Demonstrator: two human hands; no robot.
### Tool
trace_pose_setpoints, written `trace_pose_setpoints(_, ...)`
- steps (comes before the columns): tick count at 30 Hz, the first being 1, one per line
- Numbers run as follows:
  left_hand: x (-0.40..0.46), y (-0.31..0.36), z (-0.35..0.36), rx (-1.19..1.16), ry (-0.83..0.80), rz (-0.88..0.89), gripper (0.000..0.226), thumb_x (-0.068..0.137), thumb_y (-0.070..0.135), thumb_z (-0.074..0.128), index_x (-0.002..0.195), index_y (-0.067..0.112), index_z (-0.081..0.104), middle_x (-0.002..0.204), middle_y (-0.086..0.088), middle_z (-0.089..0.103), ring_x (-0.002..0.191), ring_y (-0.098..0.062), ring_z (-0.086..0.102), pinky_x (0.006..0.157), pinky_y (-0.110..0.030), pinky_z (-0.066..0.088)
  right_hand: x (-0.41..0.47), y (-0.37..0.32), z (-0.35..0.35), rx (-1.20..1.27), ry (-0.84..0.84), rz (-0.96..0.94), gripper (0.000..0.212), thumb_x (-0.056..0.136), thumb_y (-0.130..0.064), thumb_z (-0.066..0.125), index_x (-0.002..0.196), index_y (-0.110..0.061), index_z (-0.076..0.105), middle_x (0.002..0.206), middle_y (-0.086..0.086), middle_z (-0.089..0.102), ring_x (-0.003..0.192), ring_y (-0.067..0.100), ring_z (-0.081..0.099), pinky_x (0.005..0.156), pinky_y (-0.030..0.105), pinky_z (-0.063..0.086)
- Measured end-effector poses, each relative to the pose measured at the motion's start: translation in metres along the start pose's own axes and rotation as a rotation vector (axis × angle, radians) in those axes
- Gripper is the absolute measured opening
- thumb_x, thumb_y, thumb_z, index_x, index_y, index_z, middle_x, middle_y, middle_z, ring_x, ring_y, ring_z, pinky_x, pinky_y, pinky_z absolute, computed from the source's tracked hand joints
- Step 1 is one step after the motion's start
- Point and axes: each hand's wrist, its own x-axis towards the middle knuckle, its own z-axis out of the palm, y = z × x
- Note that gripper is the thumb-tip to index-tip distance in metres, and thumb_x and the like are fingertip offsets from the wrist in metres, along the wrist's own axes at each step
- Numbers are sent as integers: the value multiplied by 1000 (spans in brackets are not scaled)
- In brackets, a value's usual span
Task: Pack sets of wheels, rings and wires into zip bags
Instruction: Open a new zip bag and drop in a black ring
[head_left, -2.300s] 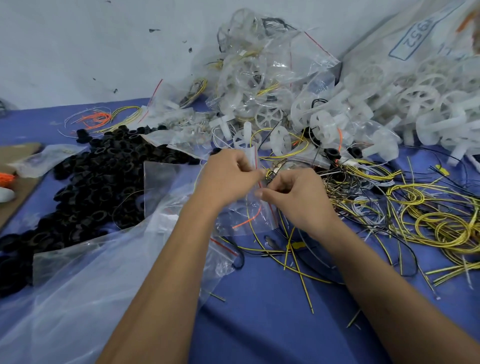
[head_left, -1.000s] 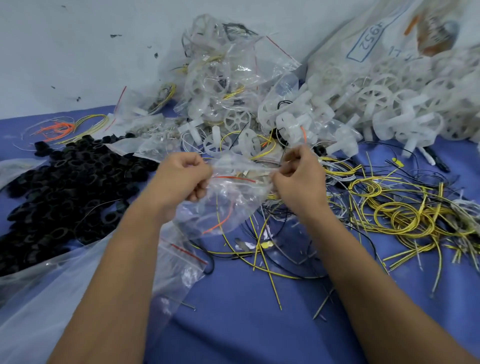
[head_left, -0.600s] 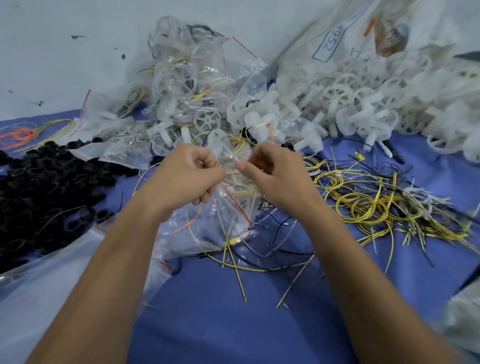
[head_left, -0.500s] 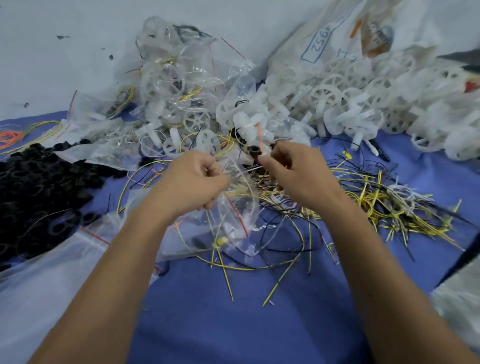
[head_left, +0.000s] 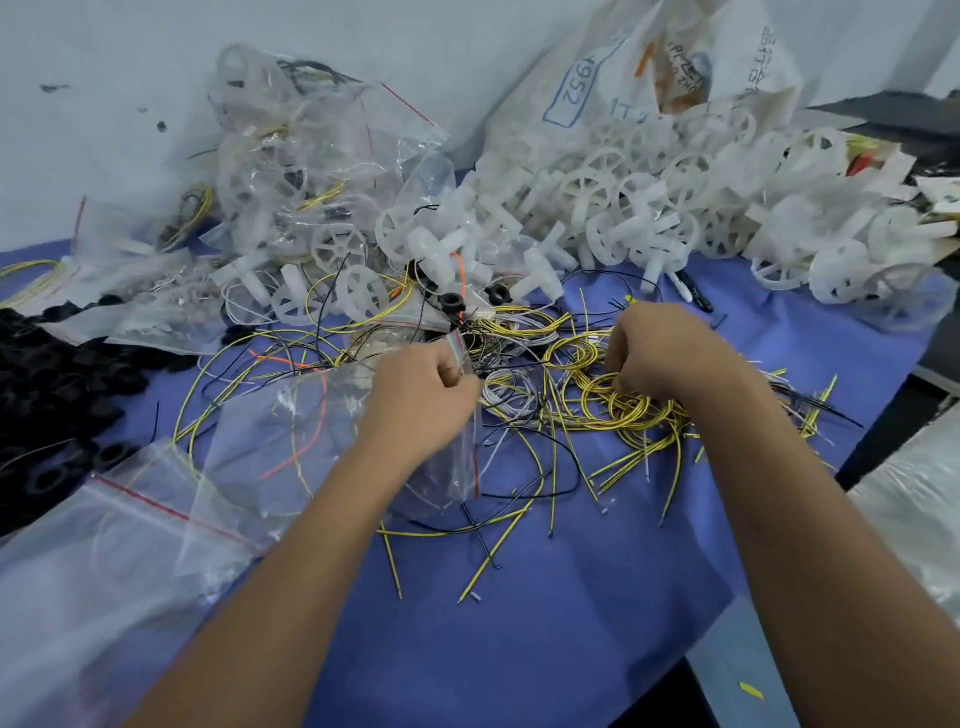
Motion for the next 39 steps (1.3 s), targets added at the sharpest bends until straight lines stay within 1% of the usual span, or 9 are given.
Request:
trace_pose_setpoints(4,-6,-14,1,6,25,-3,41,81,15,69,54,20,38,52,4,43,52,-10,41,48,-20,25,-1,2,-10,83,11,-27,9,80,-11,84,82,-18,78,88,6,76,81,25,71,79,41,60)
trace_pose_setpoints(8,-7,-21,-7,39,18,-55,39,83,16,68,57,19,39,54,4,44,54,-13,42,51,-28,30,-6,-2,-30,171,30,-66,12,78,-13,86,82,-21,78,78,-2,73,72,14,66,58,22,45)
trace_pose_setpoints(12,-11,-27,-19,106,18,-58,41,84,17,66,57,19,36,53,2,41,53,-14,41,51,-29,29,-10,-13,-53,201,127,-98,14,77,-16,86,77,-26,77,71,-8,69,62,5,60,54,19,40)
trace_pose_setpoints(19,-17,-56,-42,160,96,-165,40,83,21,67,57,17,36,53,2,40,56,-21,42,52,-30,26,0,-47,-51,546,754,-186,10,77,-16,77,86,-16,80,75,1,73,69,9,62,69,20,47)
trace_pose_setpoints(24,-24,-69,-47,-31,256,-231,33,85,19,67,59,10,48,52,-6,55,58,-29,59,57,-34,45,7,-104,-2,1031,498,-242,5,81,-12,80,83,-16,80,66,-6,70,56,3,59,57,20,46)
trace_pose_setpoints(28,-27,-74,-47,-218,260,-254,31,88,17,67,62,12,51,52,-8,56,50,-29,57,53,-37,45,8,-141,34,1493,350,-140,9,88,-5,74,81,-11,75,65,3,70,50,10,55,44,20,39)
trace_pose_setpoints(34,-24,-69,-51,-917,183,-342,23,103,21,48,93,4,60,73,-10,65,46,-18,52,36,-23,34,3,-153,75,1130,347,-239,4,86,-10,77,82,-11,77,70,0,74,64,12,69,65,30,55)
trace_pose_setpoints(37,-27,-65,-47,-901,59,-327,35,90,37,71,104,6,62,82,-10,65,52,-17,56,38,-24,39,1,-153,80,1092,340,-289,3,86,-10,76,83,-10,77,73,0,75,72,15,73,73,37,60)
trace_pose_setpoints(39,-30,-63,-42,-829,53,-292,30,86,15,80,108,5,63,80,-5,67,52,-14,57,41,-25,43,1,-153,80,1089,315,-335,4,86,-11,76,82,-10,76,74,1,75,72,17,73,74,40,60)
